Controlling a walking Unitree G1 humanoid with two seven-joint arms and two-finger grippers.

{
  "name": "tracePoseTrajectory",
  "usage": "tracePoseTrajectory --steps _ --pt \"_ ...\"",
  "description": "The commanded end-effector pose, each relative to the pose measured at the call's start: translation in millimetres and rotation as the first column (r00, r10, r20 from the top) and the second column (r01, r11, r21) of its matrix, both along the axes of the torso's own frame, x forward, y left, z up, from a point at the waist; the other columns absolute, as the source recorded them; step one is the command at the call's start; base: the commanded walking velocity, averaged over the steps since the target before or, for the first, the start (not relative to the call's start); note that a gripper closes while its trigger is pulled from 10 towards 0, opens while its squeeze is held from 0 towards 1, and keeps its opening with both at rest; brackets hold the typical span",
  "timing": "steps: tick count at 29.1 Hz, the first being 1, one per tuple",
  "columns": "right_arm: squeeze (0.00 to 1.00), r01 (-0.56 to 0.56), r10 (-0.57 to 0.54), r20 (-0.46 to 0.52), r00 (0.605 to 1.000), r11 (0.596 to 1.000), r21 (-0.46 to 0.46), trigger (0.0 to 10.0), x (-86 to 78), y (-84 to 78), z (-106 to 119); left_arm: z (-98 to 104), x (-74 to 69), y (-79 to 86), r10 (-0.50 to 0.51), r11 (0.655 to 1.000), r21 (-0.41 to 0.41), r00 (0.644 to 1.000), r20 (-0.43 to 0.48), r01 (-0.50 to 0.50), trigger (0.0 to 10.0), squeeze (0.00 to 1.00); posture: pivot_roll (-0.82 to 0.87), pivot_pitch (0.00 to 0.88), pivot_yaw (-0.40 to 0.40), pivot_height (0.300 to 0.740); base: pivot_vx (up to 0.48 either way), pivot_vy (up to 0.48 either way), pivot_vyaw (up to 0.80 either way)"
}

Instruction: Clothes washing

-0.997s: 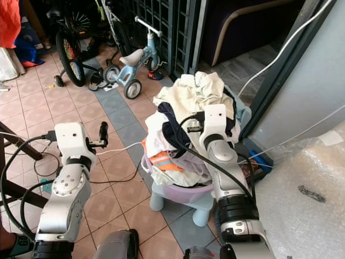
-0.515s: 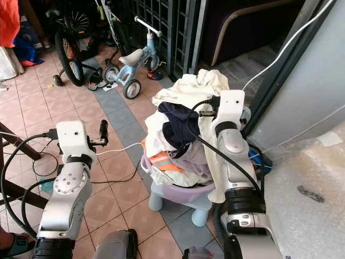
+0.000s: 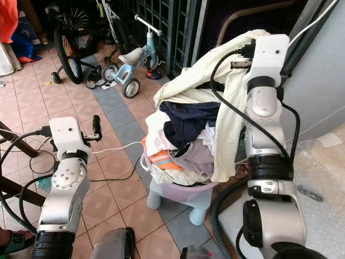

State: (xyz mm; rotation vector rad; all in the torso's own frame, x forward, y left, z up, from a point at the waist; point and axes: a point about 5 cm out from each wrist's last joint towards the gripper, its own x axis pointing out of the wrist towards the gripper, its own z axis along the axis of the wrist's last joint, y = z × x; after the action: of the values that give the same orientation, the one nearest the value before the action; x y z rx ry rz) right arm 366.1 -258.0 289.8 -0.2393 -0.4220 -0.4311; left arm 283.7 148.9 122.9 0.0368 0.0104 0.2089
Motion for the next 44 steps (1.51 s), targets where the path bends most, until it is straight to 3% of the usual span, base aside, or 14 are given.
tracePoseTrajectory --steps 1,3,7,9,16,17,18,21,23,31,34,41,44 --pt "0.0 0.177 -0.183 0.102 0.978 0.982 0.066 0.0 -12.1 -41.3 33.7 -0.9 0.9 -2.8 -0.014 1.0 0.011 1.0 -0.001 0.014 10.0 0.0 0.04 0.047 -0.035 0.74 0.0 0.0 0.0" --pt "0.0 0.241 -0.248 0.108 0.963 0.967 0.079 0.0 -18.5 -66.1 47.1 0.8 2.6 -3.8 -0.017 1.0 0.014 1.0 0.007 0.017 10.0 0.0 0.03 0.044 -0.031 0.74 0.0 0.0 0.0" --pt "0.0 0.286 -0.288 0.105 0.952 0.958 0.04 0.0 -22.5 -77.7 47.9 3.6 5.3 -6.9 -0.026 1.0 0.018 1.0 0.017 0.026 10.0 0.0 0.03 0.042 -0.027 0.74 0.0 0.0 0.0" --pt "0.0 0.321 -0.327 0.074 0.942 0.944 0.076 0.0 -24.2 -85.6 40.0 4.2 6.3 -7.8 -0.033 0.999 0.021 0.999 0.019 0.032 10.0 0.0 0.03 0.041 -0.022 0.74 0.0 0.0 0.0" --pt "0.0 0.256 -0.259 0.029 0.966 0.963 0.081 0.0 -16.6 -76.9 17.1 3.4 6.2 -9.7 -0.073 0.997 0.036 0.997 0.011 0.072 10.0 0.0 0.04 0.041 -0.008 0.74 0.0 0.0 0.0" --pt "0.0 0.243 -0.245 0.012 0.97 0.968 0.066 3.7 -14.7 -74.4 13.7 3.8 6.4 -9.5 -0.077 0.996 0.041 0.997 0.013 0.076 10.0 0.0 0.04 0.04 -0.004 0.74 0.0 0.0 0.0" --pt "0.0 0.239 -0.238 -0.019 0.971 0.97 0.05 10.0 -12.4 -71.7 8.1 4.2 6.8 -8.8 -0.079 0.996 0.046 0.997 0.016 0.078 10.0 0.0 0.04 0.039 -0.004 0.74 0.0 0.0 0.0" --pt "0.0 0.237 -0.234 -0.04 0.971 0.966 0.108 10.0 -10.1 -71.0 -1.2 4.6 7.4 -8.1 -0.083 0.996 0.041 0.996 0.016 0.082 10.0 0.0 0.04 0.038 -0.004 0.74 0.0 0.0 -0.53" --pt "0.0 0.239 -0.236 -0.048 0.97 0.97 0.048 10.0 -10.3 -70.3 -4.6 6.0 7.1 -8.6 -0.104 0.994 0.037 0.994 0.024 0.103 10.0 0.0 0.04 0.037 -0.004 0.74 0.0 -0.352 -0.8" --pt "0.0 0.239 -0.24 -0.046 0.97 0.971 -0.011 10.0 -11.8 -71.2 -8.3 4.0 6.0 -11.2 -0.111 0.993 0.028 0.994 0.018 0.111 10.0 0.0 0.04 0.036 -0.002 0.74 0.0 -0.087 -0.8" --pt "0.0 0.338 -0.345 -0.029 0.938 0.93 -0.141 10.0 -20.6 -85.4 -3.8 2.3 4.5 -13.5 -0.13 0.991 0.014 0.991 0.018 0.13 10.0 0.0 0.04 0.035 -0.003 0.74 0.0 0.0 -0.8" --pt "0.0 0.49 -0.502 -0.038 0.864 0.856 -0.167 10.0 -35.4 -115.2 -0.5 2.4 4.4 -14.9 -0.143 0.99 0.004 0.989 0.02 0.143 10.0 0.0 0.04 0.036 -0.004 0.74 0.0 0.0 -0.8" --pt "0.0 0.51 -0.523 -0.042 0.851 0.844 -0.167 10.0 -37.8 -120.9 1.2 3.0 4.5 -15.4 -0.151 0.989 0.0 0.988 0.024 0.151 10.0 0.0 0.04 0.035 -0.005 0.74 0.0 0.0 -0.8"
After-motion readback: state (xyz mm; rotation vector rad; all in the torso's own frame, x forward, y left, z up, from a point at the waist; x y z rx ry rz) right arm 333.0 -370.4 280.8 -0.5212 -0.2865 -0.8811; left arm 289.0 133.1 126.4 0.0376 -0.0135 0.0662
